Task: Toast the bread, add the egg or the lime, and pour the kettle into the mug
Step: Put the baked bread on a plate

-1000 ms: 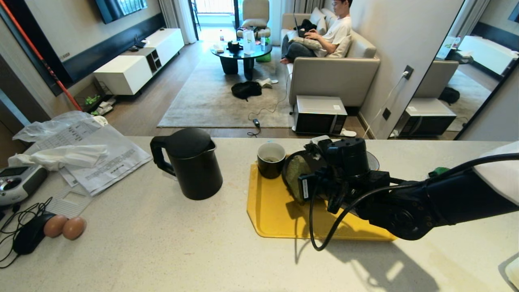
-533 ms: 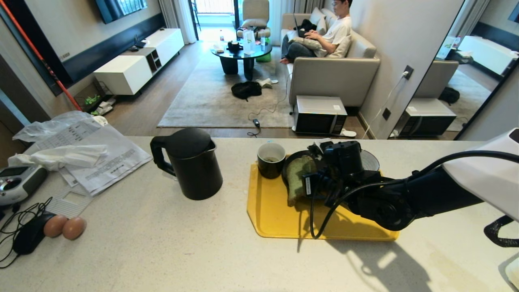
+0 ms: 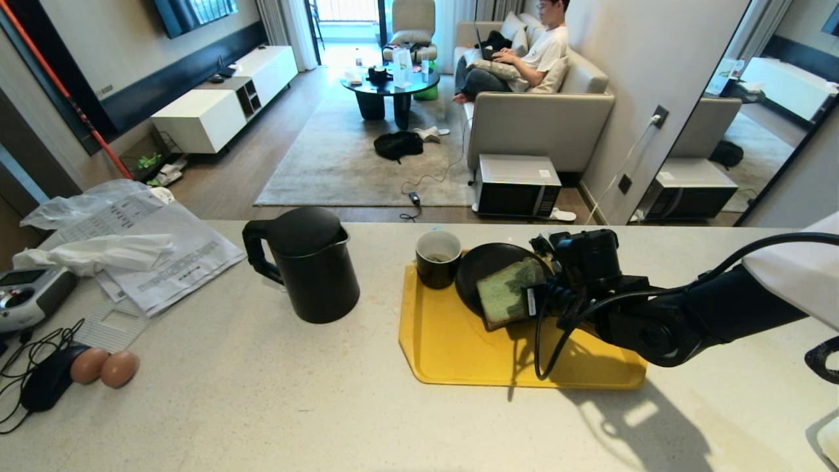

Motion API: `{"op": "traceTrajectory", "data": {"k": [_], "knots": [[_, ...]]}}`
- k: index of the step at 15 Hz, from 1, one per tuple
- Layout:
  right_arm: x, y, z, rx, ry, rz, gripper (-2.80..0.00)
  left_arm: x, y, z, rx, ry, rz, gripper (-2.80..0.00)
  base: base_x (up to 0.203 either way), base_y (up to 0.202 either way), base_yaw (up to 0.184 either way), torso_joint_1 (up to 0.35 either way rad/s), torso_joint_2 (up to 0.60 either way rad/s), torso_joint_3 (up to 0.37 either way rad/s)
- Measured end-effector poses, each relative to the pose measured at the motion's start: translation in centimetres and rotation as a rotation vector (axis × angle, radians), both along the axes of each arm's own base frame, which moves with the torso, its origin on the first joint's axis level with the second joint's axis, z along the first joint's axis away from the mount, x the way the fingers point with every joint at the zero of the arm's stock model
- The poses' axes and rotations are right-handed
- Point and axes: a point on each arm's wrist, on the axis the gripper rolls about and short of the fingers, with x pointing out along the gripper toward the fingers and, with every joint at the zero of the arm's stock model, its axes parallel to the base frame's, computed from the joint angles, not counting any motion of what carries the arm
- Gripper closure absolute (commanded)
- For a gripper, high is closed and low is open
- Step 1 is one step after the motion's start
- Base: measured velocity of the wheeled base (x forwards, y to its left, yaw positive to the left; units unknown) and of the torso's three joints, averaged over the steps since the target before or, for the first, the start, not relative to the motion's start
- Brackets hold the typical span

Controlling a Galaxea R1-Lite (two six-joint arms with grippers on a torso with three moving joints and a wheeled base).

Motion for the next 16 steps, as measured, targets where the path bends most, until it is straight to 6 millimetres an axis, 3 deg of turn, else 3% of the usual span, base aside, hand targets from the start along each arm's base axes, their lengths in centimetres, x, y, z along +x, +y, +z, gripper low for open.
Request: {"op": "traceTrajectory", "data": {"k": [6, 7, 16], "knots": [[-0.08, -0.1, -0.1, -0.02, 0.003, 0.02, 0.0, 0.0, 0.0, 0.0, 0.0, 0.0, 0.0, 0.0, 0.0, 0.0, 0.0, 0.0, 0.0, 0.0], [-0.12, -0.13, -0.18, -0.035, 0.005, 0.028, -2.8, 0.0, 0.0, 0.0, 0.0, 0.0, -0.001, 0.0, 0.0, 0.0, 0.0, 0.0, 0.0, 0.0], [-0.13, -0.31, 0.2, -0.059, -0.01, 0.036, -2.8, 0.0, 0.0, -0.02, 0.0, 0.001, 0.0, 0.0, 0.0, 0.0, 0.0, 0.0, 0.0, 0.0]]}}
